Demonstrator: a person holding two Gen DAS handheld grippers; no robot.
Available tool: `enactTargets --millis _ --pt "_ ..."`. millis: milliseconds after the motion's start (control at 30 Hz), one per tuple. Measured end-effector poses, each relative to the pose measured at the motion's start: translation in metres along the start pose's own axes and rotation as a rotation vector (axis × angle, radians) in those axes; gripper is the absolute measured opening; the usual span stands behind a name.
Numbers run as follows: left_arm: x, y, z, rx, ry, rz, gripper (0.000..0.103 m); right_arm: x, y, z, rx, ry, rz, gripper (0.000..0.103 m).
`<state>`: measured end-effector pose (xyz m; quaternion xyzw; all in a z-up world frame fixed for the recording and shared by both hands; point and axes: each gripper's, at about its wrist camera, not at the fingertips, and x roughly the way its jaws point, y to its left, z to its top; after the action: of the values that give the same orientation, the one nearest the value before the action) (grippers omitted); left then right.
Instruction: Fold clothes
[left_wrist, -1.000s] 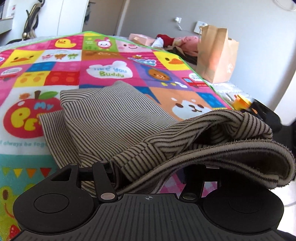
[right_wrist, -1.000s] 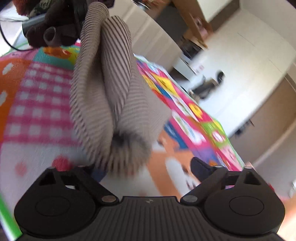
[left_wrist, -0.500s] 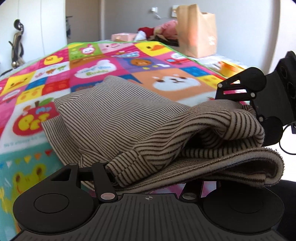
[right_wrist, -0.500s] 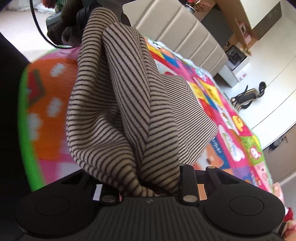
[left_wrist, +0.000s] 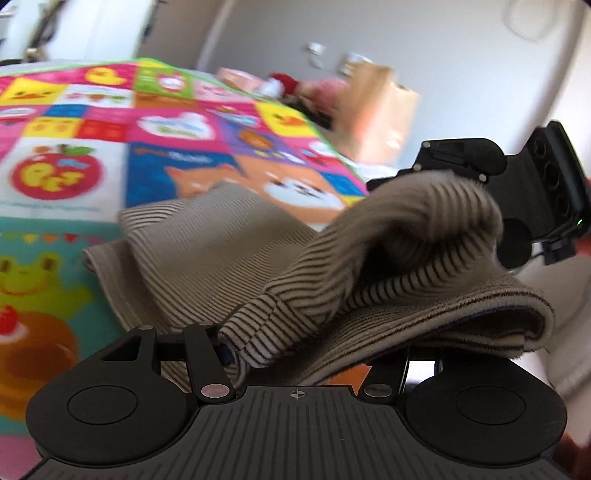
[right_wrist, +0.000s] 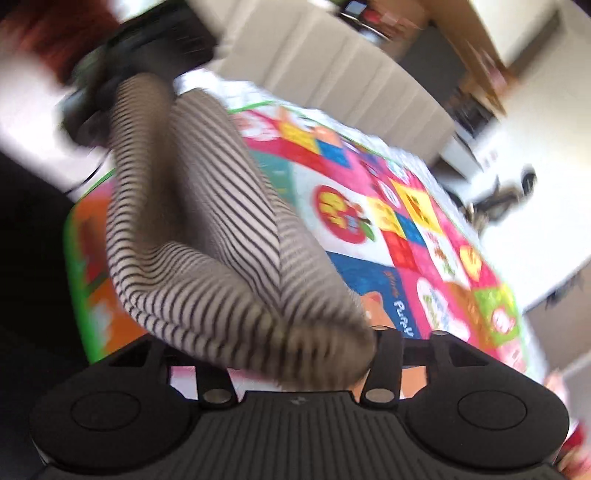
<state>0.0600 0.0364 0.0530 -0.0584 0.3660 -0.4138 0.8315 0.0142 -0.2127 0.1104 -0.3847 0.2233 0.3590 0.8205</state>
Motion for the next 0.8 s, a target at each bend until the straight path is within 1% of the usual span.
enactTargets --millis 67,100,133,200,300,333,367,433,500,533,567,633,667,733,800 --pt "0.005 0.016 0.006 -0.057 -0.021 0.042 0.065 0.028 -0.020 0.004 0.095 0.011 -0.010 0.053" --pt "0.005 0.023 0.008 -0.088 -0.032 0.046 0.065 0.043 -0.029 0.006 0.136 0.014 -0.022 0.054" --pt "0.006 0.030 0.010 -0.118 -0.042 0.051 0.065 0.055 -0.037 0.004 0.187 0.013 -0.032 0.058" --pt "0.005 0.044 0.015 -0.170 -0.066 0.055 0.065 0.077 -0.052 0.000 0.294 0.007 -0.051 0.059" --pt "0.000 0.063 0.022 -0.234 -0.101 0.062 0.065 0.093 -0.071 0.002 0.426 -0.040 -0.056 0.059" --pt "-0.001 0.069 0.025 -0.252 -0.111 0.068 0.065 0.099 -0.076 0.003 0.458 -0.041 -0.054 0.058" --pt "-0.002 0.074 0.030 -0.257 -0.121 0.089 0.065 0.106 -0.082 0.005 0.488 -0.037 -0.052 0.058" --pt "-0.003 0.085 0.036 -0.270 -0.137 0.145 0.066 0.124 -0.090 0.008 0.521 0.016 -0.046 0.059" --pt "-0.004 0.095 0.042 -0.290 -0.141 0.235 0.072 0.142 -0.091 0.009 0.533 0.060 -0.073 0.066" --pt "-0.004 0.100 0.045 -0.299 -0.140 0.280 0.074 0.151 -0.092 0.009 0.538 0.081 -0.089 0.073" --pt "-0.004 0.105 0.046 -0.307 -0.139 0.311 0.079 0.156 -0.091 0.006 0.554 0.091 -0.105 0.081" --pt "-0.005 0.109 0.049 -0.298 -0.133 0.339 0.082 0.160 -0.090 -0.002 0.603 0.097 -0.135 0.090" --pt "-0.005 0.109 0.050 -0.287 -0.128 0.352 0.084 0.160 -0.090 -0.006 0.630 0.097 -0.143 0.092" --pt "-0.007 0.102 0.052 -0.218 -0.114 0.378 0.086 0.154 -0.090 -0.011 0.688 0.094 -0.150 0.092" --pt "-0.010 0.091 0.056 -0.130 -0.102 0.404 0.086 0.134 -0.089 -0.014 0.788 0.068 -0.129 0.092"
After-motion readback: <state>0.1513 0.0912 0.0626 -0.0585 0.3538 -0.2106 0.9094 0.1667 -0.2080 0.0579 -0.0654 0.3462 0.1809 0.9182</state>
